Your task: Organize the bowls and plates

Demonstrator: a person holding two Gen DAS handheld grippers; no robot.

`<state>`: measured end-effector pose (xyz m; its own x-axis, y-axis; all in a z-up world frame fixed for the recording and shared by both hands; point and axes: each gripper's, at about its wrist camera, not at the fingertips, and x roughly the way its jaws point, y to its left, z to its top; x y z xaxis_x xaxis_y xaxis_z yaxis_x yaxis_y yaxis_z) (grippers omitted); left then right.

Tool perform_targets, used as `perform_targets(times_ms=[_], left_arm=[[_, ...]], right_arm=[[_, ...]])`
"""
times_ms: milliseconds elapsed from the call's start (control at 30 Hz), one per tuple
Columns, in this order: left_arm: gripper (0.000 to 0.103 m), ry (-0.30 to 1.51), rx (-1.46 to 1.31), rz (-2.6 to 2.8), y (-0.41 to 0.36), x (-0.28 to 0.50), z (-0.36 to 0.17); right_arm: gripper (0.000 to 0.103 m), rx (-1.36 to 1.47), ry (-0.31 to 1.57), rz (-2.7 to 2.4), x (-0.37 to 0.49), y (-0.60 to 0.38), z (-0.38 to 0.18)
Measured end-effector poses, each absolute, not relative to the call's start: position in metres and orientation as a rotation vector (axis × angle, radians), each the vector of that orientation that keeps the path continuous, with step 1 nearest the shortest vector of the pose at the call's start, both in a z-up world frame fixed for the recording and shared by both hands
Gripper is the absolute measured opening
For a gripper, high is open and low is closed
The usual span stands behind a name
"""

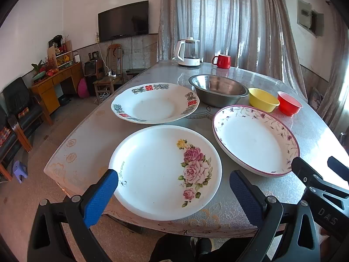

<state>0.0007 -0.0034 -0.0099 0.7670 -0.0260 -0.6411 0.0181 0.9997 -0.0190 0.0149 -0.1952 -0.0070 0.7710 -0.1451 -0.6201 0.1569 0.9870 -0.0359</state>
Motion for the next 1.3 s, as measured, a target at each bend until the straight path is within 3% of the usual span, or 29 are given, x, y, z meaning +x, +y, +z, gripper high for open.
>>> perform_targets(times_ms=[1300], left_arm=[[0.103, 0.74, 0.03, -0.032, -0.015, 0.02, -0.016]], right_arm=[[0.101, 0.06, 0.652, -0.137, 0.032, -0.219, -0.01]])
